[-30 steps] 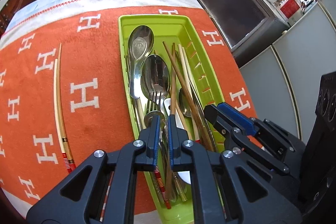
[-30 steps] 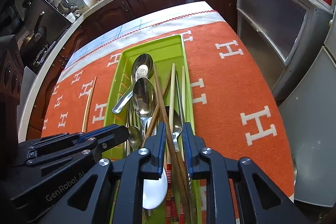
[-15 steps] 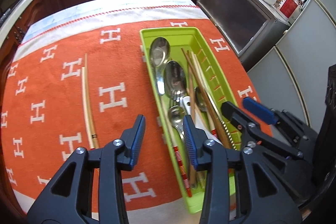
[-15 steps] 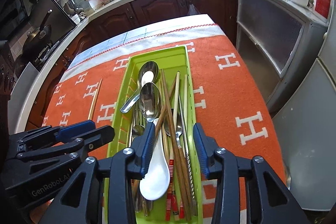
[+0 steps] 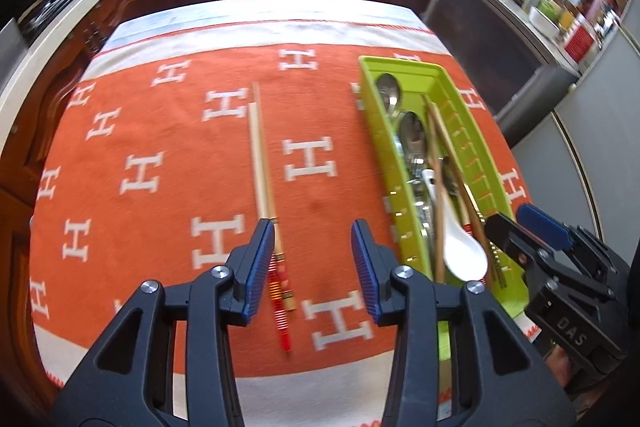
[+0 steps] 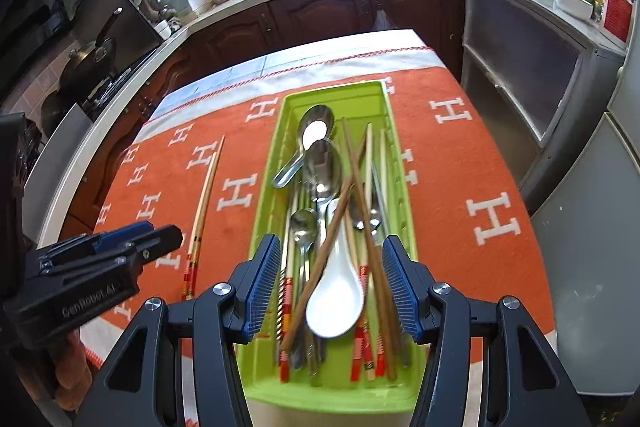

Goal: Organize utensils
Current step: 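Move both open tools back over the last two chopsticks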

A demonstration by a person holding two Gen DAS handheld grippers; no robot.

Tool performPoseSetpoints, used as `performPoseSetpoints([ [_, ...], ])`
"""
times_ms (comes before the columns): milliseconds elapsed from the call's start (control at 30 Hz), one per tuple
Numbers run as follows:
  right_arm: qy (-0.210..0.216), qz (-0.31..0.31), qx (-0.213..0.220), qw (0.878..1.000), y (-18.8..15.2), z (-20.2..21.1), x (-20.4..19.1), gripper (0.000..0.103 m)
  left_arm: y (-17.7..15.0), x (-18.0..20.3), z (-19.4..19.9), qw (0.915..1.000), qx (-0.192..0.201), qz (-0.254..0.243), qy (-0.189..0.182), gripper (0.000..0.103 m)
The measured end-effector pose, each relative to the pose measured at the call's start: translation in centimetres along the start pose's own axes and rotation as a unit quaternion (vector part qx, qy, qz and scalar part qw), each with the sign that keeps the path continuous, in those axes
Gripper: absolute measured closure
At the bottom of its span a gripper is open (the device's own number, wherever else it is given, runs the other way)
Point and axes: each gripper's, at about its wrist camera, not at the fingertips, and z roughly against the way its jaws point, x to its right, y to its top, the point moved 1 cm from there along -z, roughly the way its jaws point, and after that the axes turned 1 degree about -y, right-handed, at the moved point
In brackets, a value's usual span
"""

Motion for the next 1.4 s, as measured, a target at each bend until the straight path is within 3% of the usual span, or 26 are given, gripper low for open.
performPoseSetpoints([
  [200,0.001,0.036,0.005,0.999,-0.2,0.7,-3.2,0.049,-0.9,-3.0,1.4,0.9996,0.017,0.021,0.01,0.066],
  [333,0.001,0.048,0.01,0.999,-0.1,1.1,-5.4,0.049,-1.3,-5.0,2.3,0.9987,0.032,0.032,0.024,0.057],
  [700,0.012,0.092,0.017,0.996,1.3,0.9,-11.6,0.049,-2.5,-11.9,2.8,0.9937,0.046,0.092,0.044,0.056],
  [833,0.03,0.094,-0.008,0.995,1.6,-0.8,-13.6,0.049,-2.9,-13.8,2.4,0.9918,0.04,0.112,0.045,0.056],
  [1033,0.022,0.107,-0.044,0.993,1.1,-5.2,-15.8,0.049,-3.4,-15.7,1.4,0.9904,0.033,0.127,0.044,0.056],
  [1100,0.013,0.109,-0.054,0.992,0.8,-6.9,-15.9,0.052,-3.4,-16.1,1.1,0.9901,0.03,0.13,0.042,0.056],
  [1167,0.015,0.109,-0.074,0.991,0.4,-8.7,-16.0,0.067,-3.4,-16.4,0.6,0.9901,0.026,0.132,0.039,0.056],
  [1233,0.021,0.104,-0.094,0.99,0.3,-10.2,-16.0,0.075,-3.3,-16.5,0.3,0.9901,0.024,0.133,0.037,0.056],
  [1400,0.016,0.102,-0.117,0.988,-0.2,-13.2,-16.1,0.081,-3.2,-16.6,-0.7,0.9907,0.016,0.132,0.029,0.056],
])
